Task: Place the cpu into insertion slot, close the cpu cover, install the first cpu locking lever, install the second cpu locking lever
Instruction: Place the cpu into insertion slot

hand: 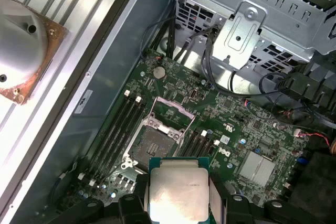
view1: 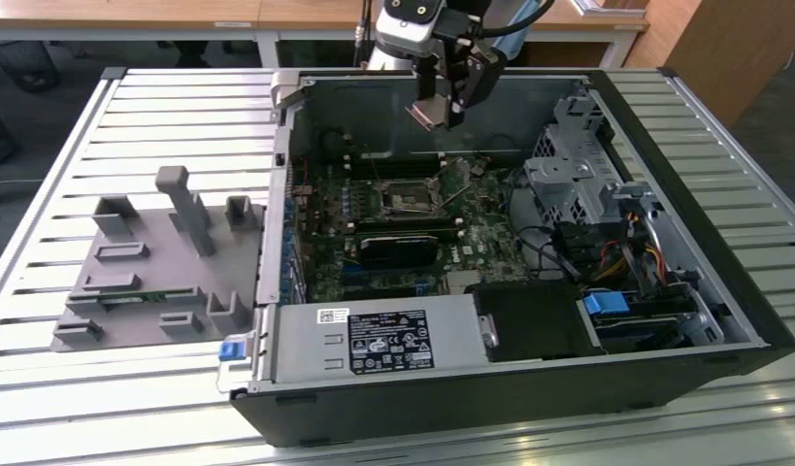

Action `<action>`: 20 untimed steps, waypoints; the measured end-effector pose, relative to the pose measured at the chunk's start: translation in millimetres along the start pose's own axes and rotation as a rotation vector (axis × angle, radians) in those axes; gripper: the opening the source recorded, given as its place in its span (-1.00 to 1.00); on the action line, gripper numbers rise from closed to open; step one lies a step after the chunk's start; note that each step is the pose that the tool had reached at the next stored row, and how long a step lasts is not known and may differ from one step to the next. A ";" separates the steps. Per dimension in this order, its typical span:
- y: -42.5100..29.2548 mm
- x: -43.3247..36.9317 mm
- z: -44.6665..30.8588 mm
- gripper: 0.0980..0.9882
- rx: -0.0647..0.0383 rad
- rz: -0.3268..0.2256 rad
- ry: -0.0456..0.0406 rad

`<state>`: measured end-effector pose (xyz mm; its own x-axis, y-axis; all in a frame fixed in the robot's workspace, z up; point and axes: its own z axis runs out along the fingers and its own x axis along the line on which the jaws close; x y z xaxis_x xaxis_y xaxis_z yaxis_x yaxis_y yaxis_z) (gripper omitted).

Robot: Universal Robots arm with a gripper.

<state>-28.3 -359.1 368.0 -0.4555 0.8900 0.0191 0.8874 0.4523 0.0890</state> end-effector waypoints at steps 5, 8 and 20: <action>-0.1 0.0 0.9 0.00 0.000 0.001 -0.0001; -0.1 0.0 1.5 0.00 0.000 0.002 -0.0002; -0.3 -0.1 3.9 0.00 0.000 0.003 -0.0004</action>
<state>-28.3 -359.1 364.1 -0.4524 0.8916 0.0190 0.8890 0.4492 0.0890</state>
